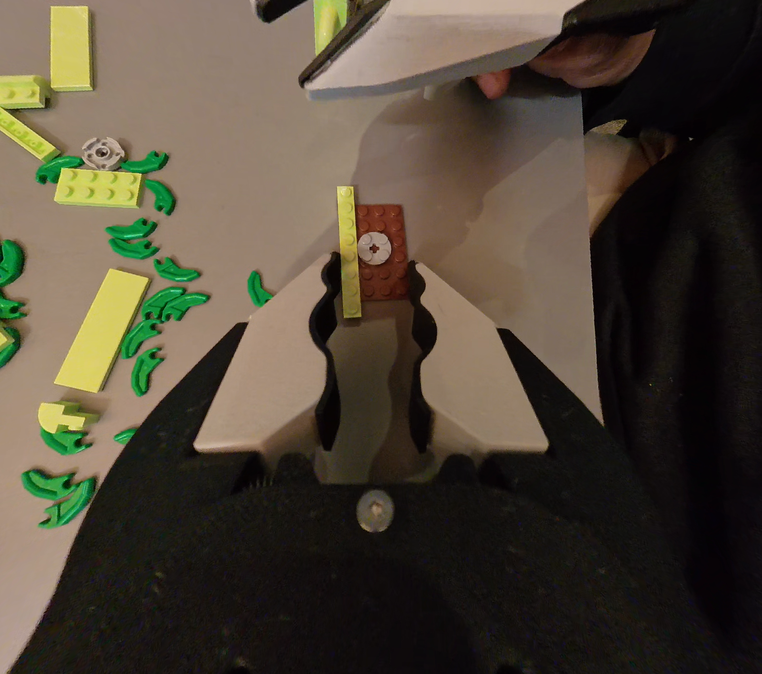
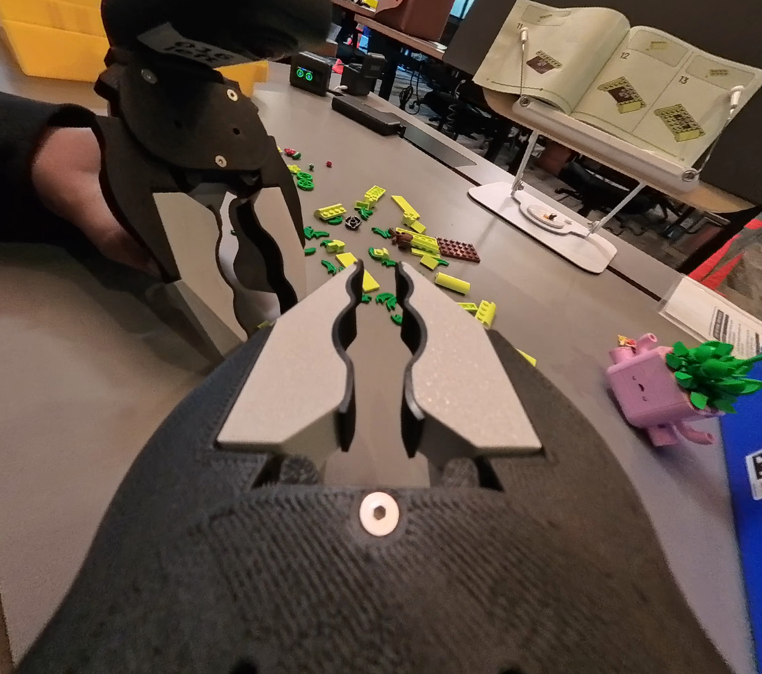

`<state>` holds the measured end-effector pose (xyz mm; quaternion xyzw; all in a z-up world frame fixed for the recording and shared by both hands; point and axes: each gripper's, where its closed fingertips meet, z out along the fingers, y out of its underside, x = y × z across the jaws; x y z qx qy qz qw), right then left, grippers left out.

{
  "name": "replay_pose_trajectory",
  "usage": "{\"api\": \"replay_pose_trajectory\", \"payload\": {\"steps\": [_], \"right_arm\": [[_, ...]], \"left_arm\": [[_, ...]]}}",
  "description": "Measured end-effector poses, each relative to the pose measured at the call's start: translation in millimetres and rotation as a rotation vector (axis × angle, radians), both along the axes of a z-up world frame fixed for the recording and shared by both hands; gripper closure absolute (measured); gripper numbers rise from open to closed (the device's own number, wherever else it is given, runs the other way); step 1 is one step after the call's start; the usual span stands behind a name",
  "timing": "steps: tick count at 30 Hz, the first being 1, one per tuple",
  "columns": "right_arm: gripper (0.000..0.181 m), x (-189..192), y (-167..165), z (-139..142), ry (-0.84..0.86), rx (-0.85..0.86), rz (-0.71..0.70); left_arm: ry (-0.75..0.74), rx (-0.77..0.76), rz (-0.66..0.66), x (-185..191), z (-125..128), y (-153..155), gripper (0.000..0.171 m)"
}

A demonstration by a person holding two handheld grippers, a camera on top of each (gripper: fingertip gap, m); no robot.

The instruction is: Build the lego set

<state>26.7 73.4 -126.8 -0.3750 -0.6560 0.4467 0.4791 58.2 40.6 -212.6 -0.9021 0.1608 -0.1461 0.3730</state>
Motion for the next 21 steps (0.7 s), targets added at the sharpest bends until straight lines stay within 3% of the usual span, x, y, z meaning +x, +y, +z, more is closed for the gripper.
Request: {"api": "replay_pose_trajectory", "payload": {"steps": [14, 21], "right_arm": [[0.17, 4, 8, 10, 0.044, -0.083, -0.001], [0.17, 8, 19, 20, 0.092, -0.173, -0.02]], "left_arm": [[0.071, 0.052, -0.026, 4, 3, -1, 0.142], [0.037, 0.244, 0.067, -11, 32, 3, 0.142]]}}
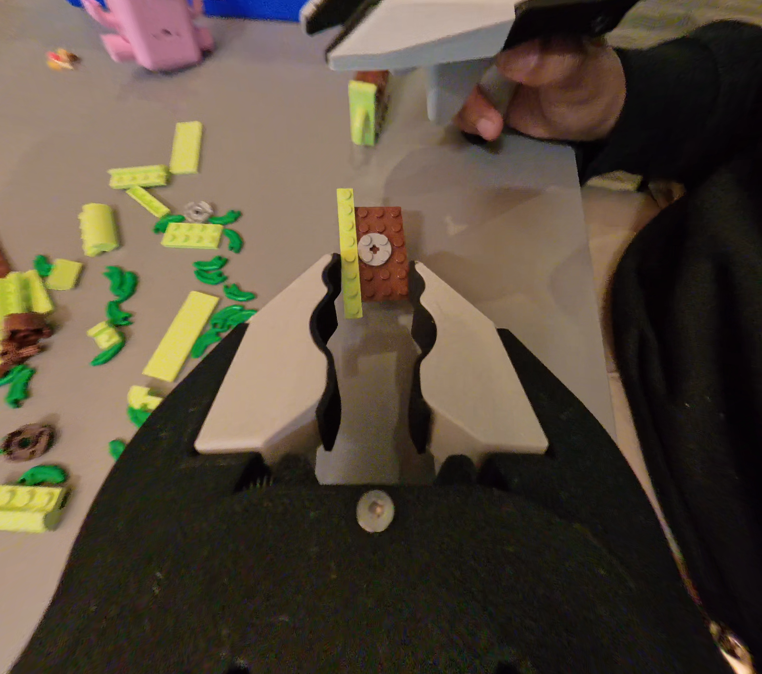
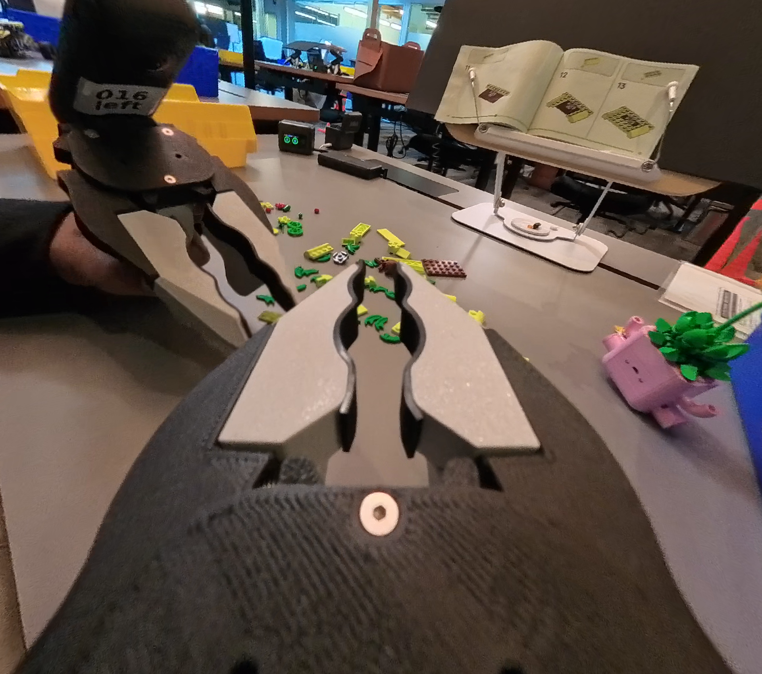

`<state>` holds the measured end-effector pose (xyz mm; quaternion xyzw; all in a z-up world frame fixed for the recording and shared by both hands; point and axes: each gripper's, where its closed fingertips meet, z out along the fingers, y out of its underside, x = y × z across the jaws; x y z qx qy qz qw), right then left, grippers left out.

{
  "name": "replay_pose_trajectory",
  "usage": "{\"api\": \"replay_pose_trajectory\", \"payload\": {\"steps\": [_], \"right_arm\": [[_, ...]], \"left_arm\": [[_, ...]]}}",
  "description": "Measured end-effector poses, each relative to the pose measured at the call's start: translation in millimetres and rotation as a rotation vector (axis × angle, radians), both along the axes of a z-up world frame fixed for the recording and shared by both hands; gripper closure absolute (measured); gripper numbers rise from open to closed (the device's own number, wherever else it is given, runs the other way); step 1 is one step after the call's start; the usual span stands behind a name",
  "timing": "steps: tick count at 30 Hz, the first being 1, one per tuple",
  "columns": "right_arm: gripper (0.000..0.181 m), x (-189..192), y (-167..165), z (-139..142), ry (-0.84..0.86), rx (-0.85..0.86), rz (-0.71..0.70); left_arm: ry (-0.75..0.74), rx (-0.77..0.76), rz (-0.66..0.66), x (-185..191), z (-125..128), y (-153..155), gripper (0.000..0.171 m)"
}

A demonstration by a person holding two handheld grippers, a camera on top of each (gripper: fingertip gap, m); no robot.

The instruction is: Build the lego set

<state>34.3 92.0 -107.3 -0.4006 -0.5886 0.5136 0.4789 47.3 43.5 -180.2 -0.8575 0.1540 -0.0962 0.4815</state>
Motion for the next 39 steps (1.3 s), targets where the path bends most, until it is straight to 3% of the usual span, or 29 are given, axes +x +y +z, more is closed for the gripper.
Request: {"api": "replay_pose_trajectory", "payload": {"steps": [3, 5, 8, 11, 18, 22, 25, 28, 33, 36, 39], "right_arm": [[0.167, -1, 6, 1, -0.002, -0.035, -0.038], [0.158, -5, 7, -2, -0.067, -0.181, -0.076], [0.138, -8, -18, -7, -0.167, -0.473, 0.067], [0.135, -9, -28, -8, -0.204, -0.611, 0.172], [0.14, -8, -39, -8, -0.236, -0.732, 0.281], [0.173, -6, -45, -5, -0.229, -0.81, 0.345], [0.175, -4, -45, -1, -0.207, -0.815, 0.366], [0.175, 4, -46, 9, -0.154, -0.789, 0.434], [0.176, 20, -54, 21, -0.07, -0.603, 0.521], [0.176, 29, -63, 26, -0.016, -0.521, 0.561], [0.176, 35, -73, 29, 0.019, -0.48, 0.609]], "left_arm": [[0.07, 0.116, 0.094, -17, 16, 1, 0.142], [0.126, 0.199, 0.156, -24, 32, 2, 0.142], [0.166, 0.313, 0.225, -28, 53, 0, 0.142], [0.195, 0.352, 0.244, -25, 59, 1, 0.142], [0.304, 0.39, 0.231, -11, 61, 6, 0.142], [0.322, 0.407, 0.227, -4, 62, 9, 0.142], [0.308, 0.42, 0.218, -4, 63, 10, 0.142], [0.18, 0.474, 0.145, 6, 72, 7, 0.129], [-0.305, 0.474, -0.045, 21, 91, -6, 0.123], [-0.513, 0.52, -0.125, 26, 111, -15, 0.133], [-0.563, 0.508, -0.163, 30, 114, -18, 0.148]]}}
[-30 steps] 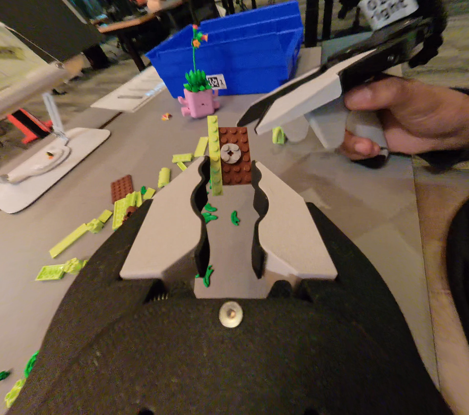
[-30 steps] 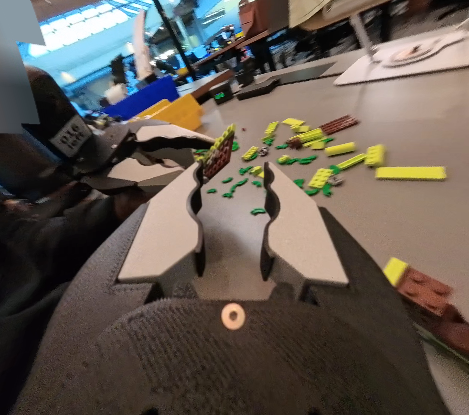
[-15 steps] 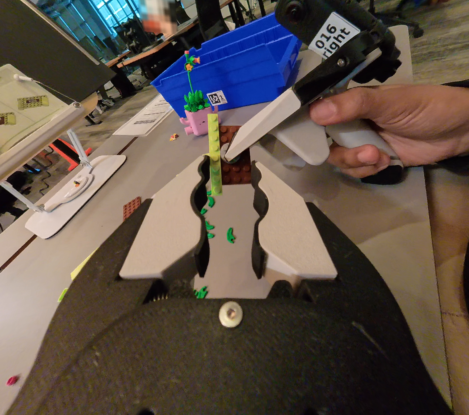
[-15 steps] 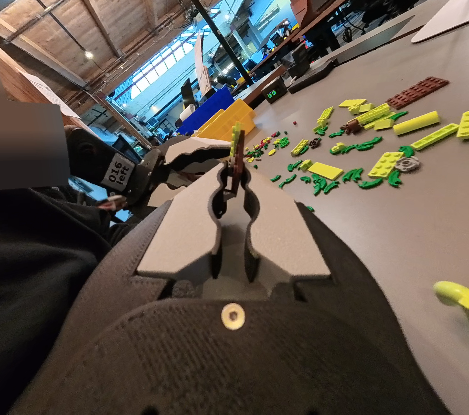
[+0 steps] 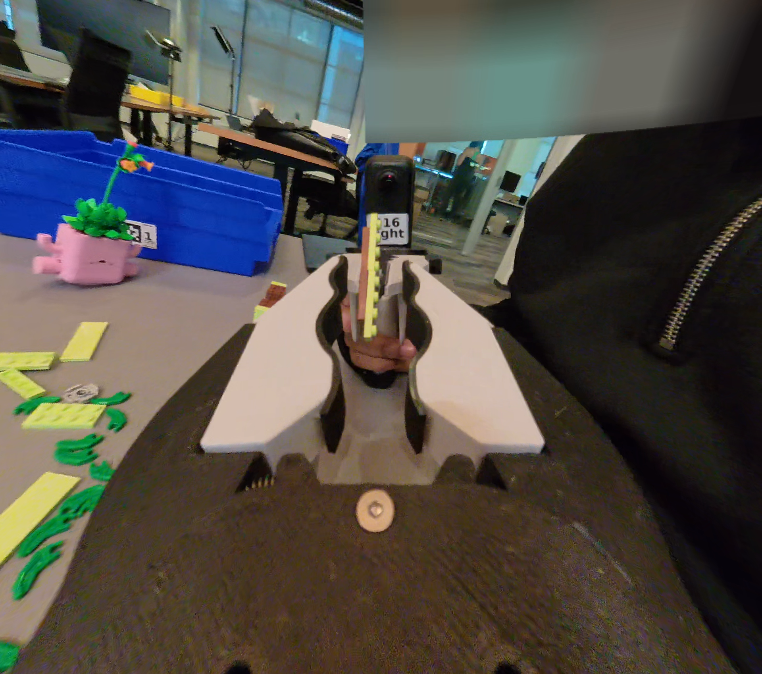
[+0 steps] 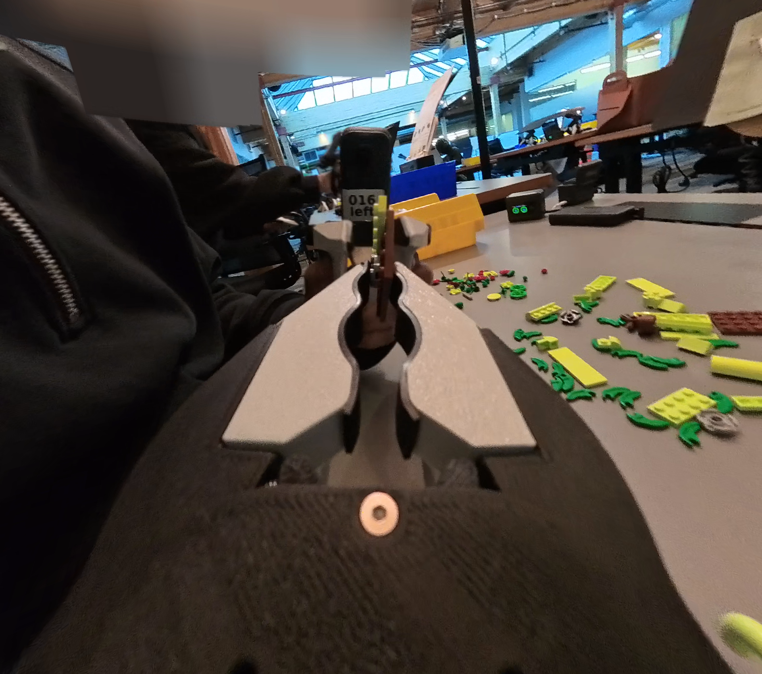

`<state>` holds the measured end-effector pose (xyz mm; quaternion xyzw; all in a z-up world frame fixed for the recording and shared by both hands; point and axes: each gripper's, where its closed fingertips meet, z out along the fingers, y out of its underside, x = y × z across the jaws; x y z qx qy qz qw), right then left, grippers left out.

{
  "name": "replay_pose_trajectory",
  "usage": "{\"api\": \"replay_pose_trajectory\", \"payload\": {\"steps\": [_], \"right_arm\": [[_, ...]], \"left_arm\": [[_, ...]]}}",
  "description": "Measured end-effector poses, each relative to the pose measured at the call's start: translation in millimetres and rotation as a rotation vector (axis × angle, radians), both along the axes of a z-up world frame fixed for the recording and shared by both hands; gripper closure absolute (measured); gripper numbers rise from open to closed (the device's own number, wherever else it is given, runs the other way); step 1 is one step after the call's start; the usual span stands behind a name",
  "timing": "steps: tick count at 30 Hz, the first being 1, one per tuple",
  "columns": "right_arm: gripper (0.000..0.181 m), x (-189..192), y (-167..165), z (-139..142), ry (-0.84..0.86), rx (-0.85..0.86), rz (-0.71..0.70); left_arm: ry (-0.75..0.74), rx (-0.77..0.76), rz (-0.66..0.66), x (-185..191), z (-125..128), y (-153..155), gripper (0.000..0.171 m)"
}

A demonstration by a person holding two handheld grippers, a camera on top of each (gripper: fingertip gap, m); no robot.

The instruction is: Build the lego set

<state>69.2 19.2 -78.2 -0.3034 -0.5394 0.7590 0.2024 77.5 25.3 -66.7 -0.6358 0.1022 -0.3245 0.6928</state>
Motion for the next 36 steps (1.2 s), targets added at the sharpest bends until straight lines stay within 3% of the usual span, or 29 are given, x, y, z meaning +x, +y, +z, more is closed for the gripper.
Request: {"api": "replay_pose_trajectory", "payload": {"steps": [15, 23, 36], "right_arm": [[0.176, 6, -10, 3, 0.04, 0.009, 0.057], [0.176, 9, -8, 7, 0.048, -0.032, 0.084], [0.176, 9, -6, 9, 0.051, -0.053, 0.087]], "left_arm": [[-0.045, 0.002, -0.06, 8, 1, -4, 0.166], [-0.033, 0.023, -0.068, 10, 4, -7, 0.16], [-0.059, 0.007, -0.068, 7, 5, -7, 0.168]]}}
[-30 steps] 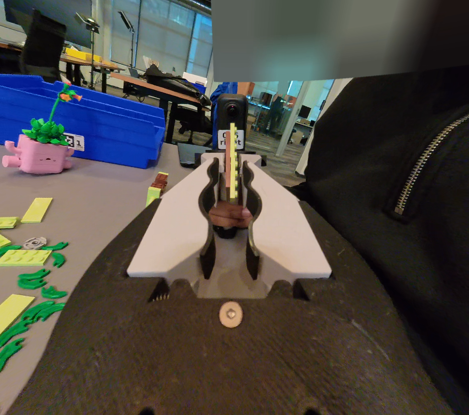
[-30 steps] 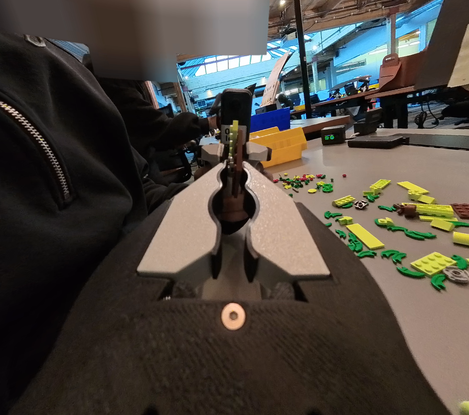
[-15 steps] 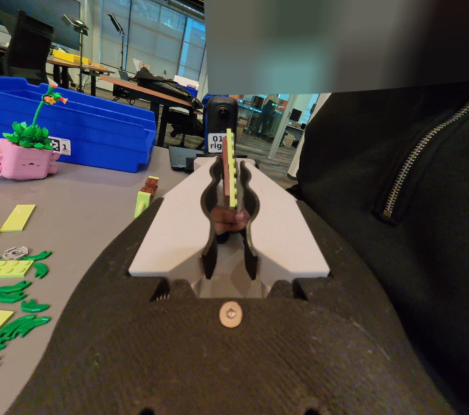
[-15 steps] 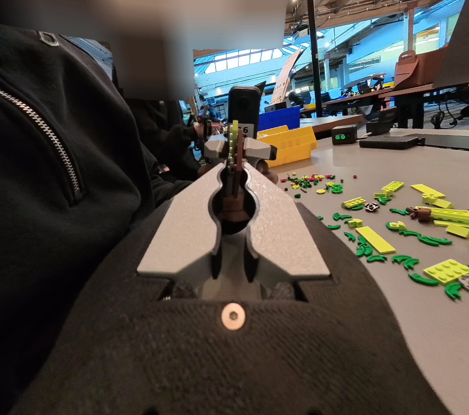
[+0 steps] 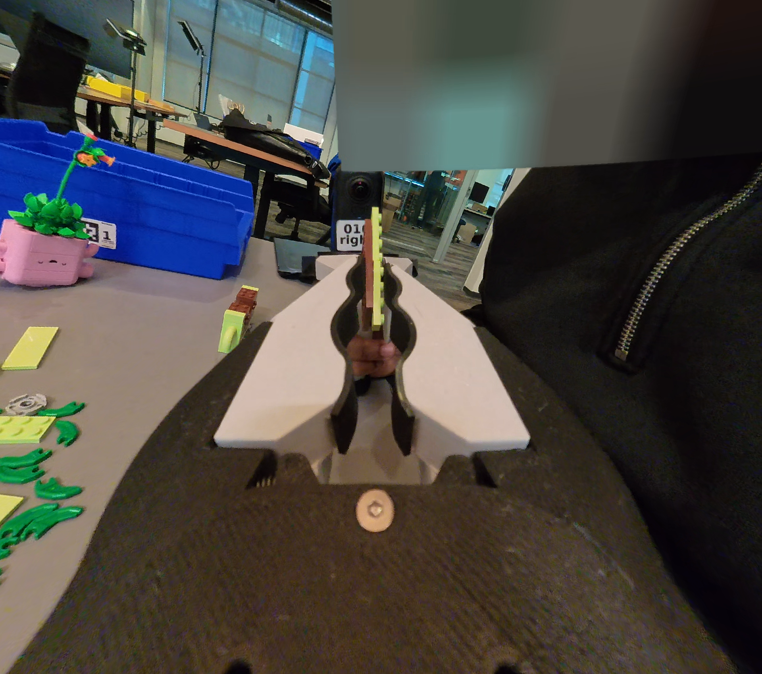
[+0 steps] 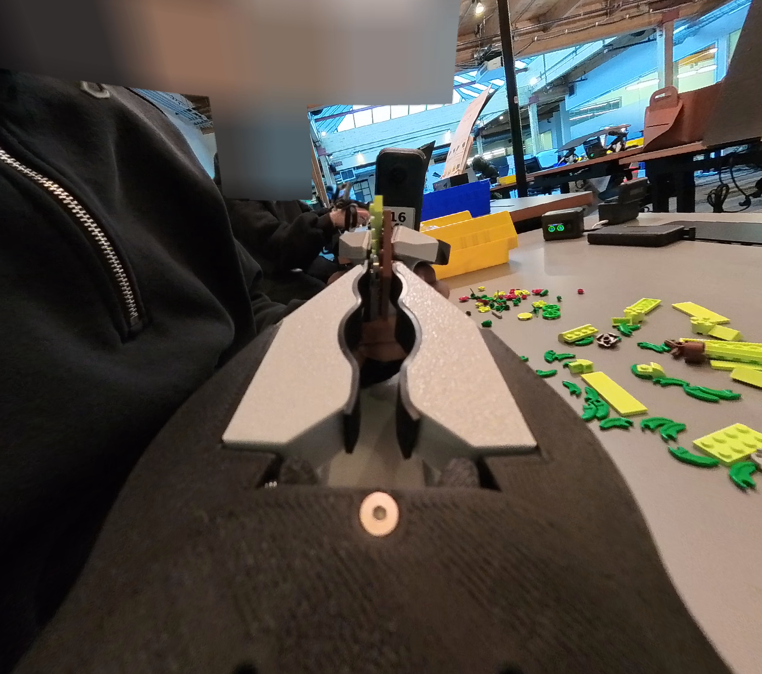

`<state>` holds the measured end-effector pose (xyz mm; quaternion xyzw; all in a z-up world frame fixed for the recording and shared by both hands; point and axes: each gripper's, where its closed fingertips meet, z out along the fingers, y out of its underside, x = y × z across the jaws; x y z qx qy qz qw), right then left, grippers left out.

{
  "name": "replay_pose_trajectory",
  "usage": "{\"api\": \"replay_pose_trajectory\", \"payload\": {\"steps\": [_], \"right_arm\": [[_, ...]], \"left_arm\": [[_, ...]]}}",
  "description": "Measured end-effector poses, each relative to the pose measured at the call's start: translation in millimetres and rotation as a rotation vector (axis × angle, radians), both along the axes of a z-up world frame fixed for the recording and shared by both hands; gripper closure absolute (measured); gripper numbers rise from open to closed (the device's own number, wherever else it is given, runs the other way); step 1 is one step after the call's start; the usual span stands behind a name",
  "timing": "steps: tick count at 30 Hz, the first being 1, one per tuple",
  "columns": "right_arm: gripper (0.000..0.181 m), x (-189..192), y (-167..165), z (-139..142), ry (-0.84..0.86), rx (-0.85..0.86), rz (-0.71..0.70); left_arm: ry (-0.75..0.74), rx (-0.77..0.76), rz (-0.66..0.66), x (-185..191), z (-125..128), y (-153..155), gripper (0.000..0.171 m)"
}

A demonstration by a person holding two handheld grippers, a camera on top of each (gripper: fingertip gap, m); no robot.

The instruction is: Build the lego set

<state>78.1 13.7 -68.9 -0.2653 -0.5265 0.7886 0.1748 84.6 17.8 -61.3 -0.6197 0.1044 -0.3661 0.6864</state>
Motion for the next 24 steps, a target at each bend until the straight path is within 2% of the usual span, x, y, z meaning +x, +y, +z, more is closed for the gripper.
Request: {"api": "replay_pose_trajectory", "payload": {"steps": [13, 15, 17, 20, 24], "right_arm": [[0.176, -1, 4, 1, -0.007, -0.022, -0.002], [0.176, 1, 4, 3, 0.0, -0.04, 0.01], [0.176, 1, 8, 5, 0.004, -0.062, 0.01], [0.176, 2, 13, 8, 0.009, -0.096, 0.013], [0.176, 3, 16, 9, 0.011, -0.114, 0.012]], "left_arm": [[-0.01, -0.015, 0.027, -1, -1, 4, 0.167], [0.03, -0.001, 0.055, -1, -4, 4, 0.155], [0.059, -0.006, 0.025, 3, -7, 3, 0.15], [0.029, 0.007, 0.022, 0, -5, 1, 0.153], [0.004, 0.01, 0.009, -2, -5, 0, 0.166]]}}
